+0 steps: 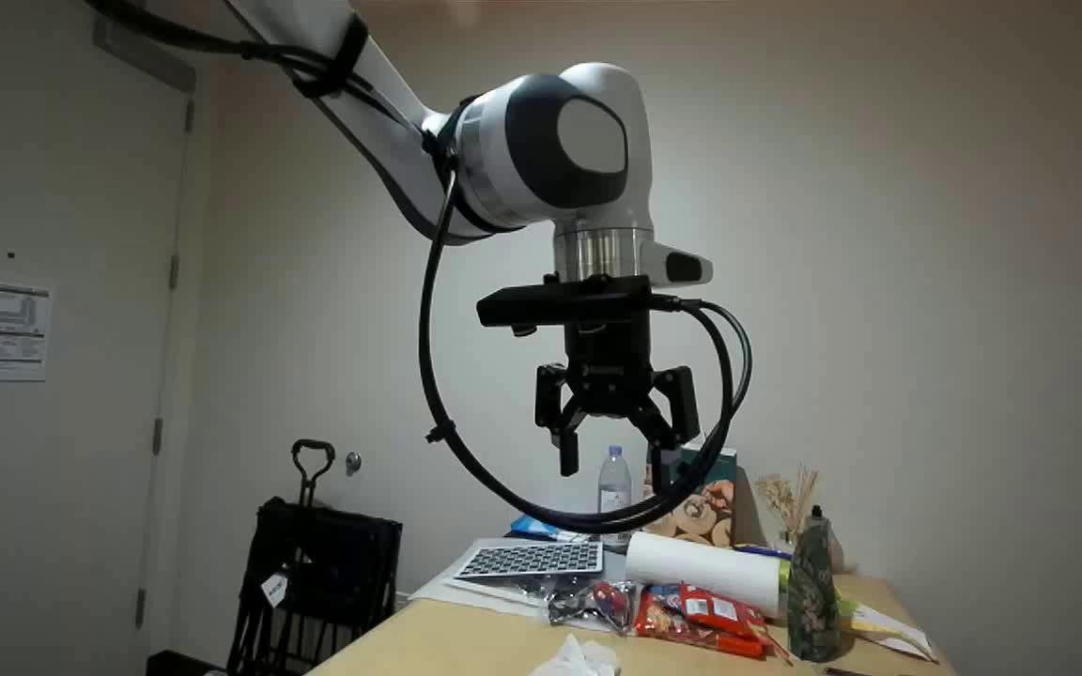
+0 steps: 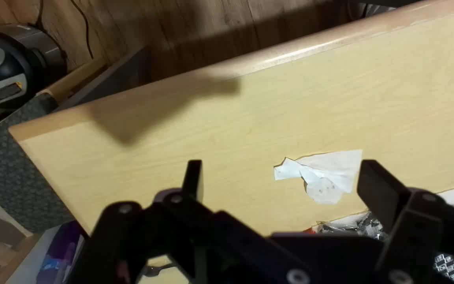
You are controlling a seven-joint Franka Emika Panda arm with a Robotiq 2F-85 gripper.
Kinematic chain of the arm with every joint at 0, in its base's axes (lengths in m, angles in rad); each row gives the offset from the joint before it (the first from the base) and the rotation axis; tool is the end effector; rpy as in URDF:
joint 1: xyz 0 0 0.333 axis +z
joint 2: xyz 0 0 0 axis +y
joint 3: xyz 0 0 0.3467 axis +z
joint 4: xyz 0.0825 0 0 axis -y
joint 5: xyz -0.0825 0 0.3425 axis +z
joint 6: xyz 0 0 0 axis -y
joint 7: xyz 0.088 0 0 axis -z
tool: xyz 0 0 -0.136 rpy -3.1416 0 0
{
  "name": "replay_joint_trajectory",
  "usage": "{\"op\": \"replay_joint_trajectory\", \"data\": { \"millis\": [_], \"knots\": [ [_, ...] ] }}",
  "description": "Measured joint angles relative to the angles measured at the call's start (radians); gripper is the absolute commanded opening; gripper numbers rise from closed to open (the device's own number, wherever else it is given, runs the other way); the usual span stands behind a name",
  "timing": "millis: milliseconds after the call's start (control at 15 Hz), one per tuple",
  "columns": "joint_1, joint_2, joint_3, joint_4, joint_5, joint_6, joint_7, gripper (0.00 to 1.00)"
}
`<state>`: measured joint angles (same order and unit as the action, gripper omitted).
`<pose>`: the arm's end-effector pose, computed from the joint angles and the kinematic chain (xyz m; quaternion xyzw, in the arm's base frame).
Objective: Pick up the cloth from the table and throw it on the floor
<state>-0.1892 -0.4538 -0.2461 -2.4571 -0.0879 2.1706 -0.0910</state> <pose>0.3387 -0.1718 0.4869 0.9867 -0.1414 0.0799 0.0048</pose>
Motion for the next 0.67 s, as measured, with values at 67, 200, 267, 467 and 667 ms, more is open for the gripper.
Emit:
{"op": "replay_joint_trajectory", "data": {
  "millis": [67,200,267,467,667],
  "knots": [
    [0.0,0.0,0.0,0.0,0.0,0.0,0.0,1.0],
    [0.0,0.0,0.0,0.0,0.0,0.0,0.0,1.0],
    [0.0,0.0,0.0,0.0,0.0,0.0,0.0,1.0],
    [0.0,0.001,0.002,0.0,0.001,-0.001,0.0,1.0],
    [0.019,0.025,0.01,0.013,0.003,-0.003,0.0,1.0]
  ]
}}
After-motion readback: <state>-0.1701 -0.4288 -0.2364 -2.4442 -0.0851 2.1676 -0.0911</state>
